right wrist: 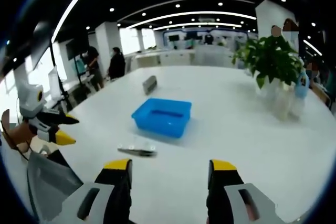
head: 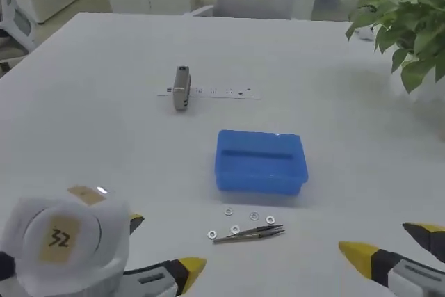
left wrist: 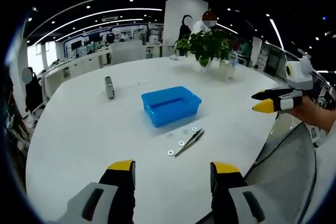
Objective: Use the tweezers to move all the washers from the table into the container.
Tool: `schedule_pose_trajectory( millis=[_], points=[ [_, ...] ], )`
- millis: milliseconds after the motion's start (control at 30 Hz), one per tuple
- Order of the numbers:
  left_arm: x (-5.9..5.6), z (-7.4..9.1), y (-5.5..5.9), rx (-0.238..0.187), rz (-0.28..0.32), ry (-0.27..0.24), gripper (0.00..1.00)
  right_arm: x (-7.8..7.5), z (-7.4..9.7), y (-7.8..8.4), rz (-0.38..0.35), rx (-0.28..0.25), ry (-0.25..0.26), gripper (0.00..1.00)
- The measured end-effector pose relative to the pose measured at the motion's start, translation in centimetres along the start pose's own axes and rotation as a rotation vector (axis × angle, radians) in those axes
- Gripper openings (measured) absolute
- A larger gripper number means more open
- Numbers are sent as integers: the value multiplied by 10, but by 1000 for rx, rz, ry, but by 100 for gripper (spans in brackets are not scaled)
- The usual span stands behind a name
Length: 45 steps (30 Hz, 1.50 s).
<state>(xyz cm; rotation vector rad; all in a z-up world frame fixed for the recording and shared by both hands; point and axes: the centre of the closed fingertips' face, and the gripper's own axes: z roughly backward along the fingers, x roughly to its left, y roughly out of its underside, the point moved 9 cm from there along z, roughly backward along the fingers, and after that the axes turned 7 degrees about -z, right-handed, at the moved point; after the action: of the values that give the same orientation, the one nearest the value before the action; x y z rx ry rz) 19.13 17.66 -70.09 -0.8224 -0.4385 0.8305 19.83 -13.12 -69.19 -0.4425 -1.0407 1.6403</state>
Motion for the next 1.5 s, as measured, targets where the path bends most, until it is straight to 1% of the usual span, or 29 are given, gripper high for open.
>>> schedule_pose_trajectory(
  millis=[33,167,267,300,367,433,467,533,600,633,700,767,833,867,900,967,1033,1133,1167,1200,1233,1267,1333,1400,1433,1500],
  points=[
    [1,-3,0,2,-4,7,52,0,-1,-1,0,-3,-2,49],
    [3,-20,1,32,-23,62,37,-1,-8,1,-10,7,-21,40],
    [6,-35,1,64,-69,91,31,-1,-12,2,-3,24,-30,35],
    [7,-41,1,72,-88,100,30,-1,-13,3,6,32,-33,34],
    [8,-52,1,84,-107,127,26,-2,-15,4,28,46,-32,31],
    [8,-62,2,100,-144,162,20,-3,-17,4,27,54,-27,31],
    [9,-68,2,108,-162,170,17,-3,-17,4,29,56,-28,30],
    [10,-80,2,126,-202,195,16,-3,-17,4,26,62,-33,30],
    [11,-88,3,141,-243,209,14,-3,-17,4,18,62,-38,31],
    [11,-94,3,152,-270,227,13,-2,-18,4,18,62,-41,31],
    [10,-103,5,171,-312,242,11,-2,-18,4,20,66,-47,32],
    [10,-110,7,185,-336,256,10,-2,-19,4,19,73,-53,31],
    [9,-115,7,190,-343,269,9,0,-20,6,17,86,-64,33],
    [9,-118,7,193,-346,275,9,1,-22,7,13,111,-81,35],
    [9,-120,8,198,-349,282,8,2,-23,9,14,120,-83,37],
    [8,-124,9,209,-365,300,7,5,-23,11,28,119,-84,36],
    [7,-129,11,221,-385,311,5,7,-23,11,25,126,-90,37],
    [6,-133,14,240,-426,326,3,11,-25,11,34,128,-99,37],
    [7,-136,8,193,-463,326,1,12,-26,11,35,129,-104,37],
    [6,-134,11,229,-445,329,0,13,-26,10,37,129,-110,37],
    [6,-134,11,227,-454,326,0,16,-28,9,41,131,-120,37],
    [5,-133,11,228,-474,344,0,16,-28,9,43,132,-123,37],
    [3,-131,12,232,-487,350,0,21,-33,7,57,136,-146,36],
    [-1,-127,11,225,-505,358,0,27,-38,6,79,142,-171,36],
    [-2,-123,9,217,-514,357,0,28,-39,5,83,143,-176,35],
    [-5,-117,5,198,-533,359,0,34,-44,4,114,150,-208,33]
  ],
)
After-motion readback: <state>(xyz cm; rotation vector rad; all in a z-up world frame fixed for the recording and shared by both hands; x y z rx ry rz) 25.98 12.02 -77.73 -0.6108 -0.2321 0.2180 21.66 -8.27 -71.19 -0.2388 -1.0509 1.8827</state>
